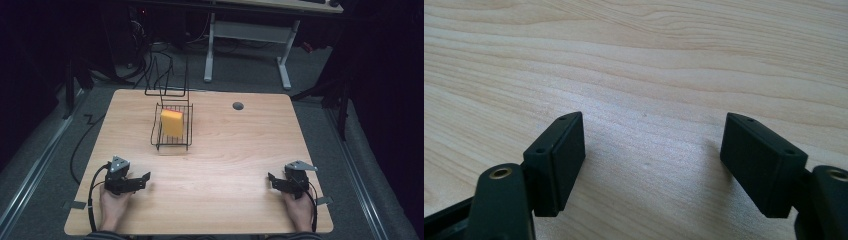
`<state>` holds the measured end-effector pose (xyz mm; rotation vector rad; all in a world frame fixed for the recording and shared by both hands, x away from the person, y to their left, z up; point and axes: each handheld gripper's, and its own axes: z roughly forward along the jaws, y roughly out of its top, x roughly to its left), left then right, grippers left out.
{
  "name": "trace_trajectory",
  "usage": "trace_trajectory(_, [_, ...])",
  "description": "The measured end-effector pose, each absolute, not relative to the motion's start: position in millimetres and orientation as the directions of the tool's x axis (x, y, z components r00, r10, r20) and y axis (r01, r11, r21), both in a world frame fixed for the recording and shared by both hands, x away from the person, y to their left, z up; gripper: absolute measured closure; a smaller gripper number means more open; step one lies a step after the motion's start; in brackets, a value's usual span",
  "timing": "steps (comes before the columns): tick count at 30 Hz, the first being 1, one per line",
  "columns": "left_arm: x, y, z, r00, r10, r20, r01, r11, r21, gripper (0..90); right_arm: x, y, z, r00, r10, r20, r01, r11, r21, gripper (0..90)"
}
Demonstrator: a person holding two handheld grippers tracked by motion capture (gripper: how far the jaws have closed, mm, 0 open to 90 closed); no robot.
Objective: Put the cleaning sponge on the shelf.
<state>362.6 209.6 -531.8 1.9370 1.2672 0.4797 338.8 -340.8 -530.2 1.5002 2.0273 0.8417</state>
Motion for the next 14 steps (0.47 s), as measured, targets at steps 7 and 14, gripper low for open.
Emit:
trace_trajectory(7, [366.9,207.7,-537.9,0.421,0.907,-0.015,0.632,-0.281,0.722,11.1,338.8,-340.8,-530.2,-0.285,0.958,-0.017,0.664,0.211,0.717,26.3])
trace_trajectory(14, [366.7,207.7,-537.9,0.420,0.907,-0.015,0.632,-0.281,0.722,11.3,338.8,-340.9,-530.3,-0.286,0.958,-0.018,0.664,0.212,0.717,26.3])
